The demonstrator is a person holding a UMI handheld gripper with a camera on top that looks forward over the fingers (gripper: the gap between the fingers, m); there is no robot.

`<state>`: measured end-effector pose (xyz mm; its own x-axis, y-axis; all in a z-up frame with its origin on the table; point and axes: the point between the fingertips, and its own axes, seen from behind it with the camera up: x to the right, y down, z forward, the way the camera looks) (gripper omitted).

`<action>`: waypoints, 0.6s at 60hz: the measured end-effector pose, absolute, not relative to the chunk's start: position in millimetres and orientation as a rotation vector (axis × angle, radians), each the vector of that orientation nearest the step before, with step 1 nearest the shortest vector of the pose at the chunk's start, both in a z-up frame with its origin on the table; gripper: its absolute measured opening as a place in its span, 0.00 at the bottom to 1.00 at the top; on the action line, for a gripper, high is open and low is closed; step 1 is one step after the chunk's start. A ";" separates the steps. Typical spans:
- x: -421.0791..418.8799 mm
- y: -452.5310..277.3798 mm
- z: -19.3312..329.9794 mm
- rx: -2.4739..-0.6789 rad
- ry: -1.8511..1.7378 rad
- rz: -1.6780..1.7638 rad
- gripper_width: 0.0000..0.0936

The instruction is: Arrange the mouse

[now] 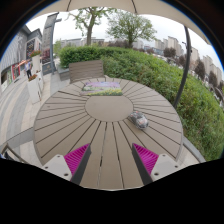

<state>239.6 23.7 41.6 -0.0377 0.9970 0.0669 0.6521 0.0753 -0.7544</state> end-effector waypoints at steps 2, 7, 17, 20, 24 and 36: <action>236.1 35.3 39.4 -1.649 -1.727 0.724 0.91; 231.9 69.1 36.7 -1.668 -1.670 0.698 0.91; 218.1 119.3 29.3 -1.680 -1.607 0.682 0.91; 212.1 127.8 26.3 -1.684 -1.592 0.685 0.91; 202.4 135.2 21.8 -1.686 -1.576 0.691 0.91; 159.0 139.1 16.8 -1.680 -1.524 0.769 0.91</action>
<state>159.0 139.1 16.8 0.1190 0.9920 0.0418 0.5558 -0.0317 -0.8307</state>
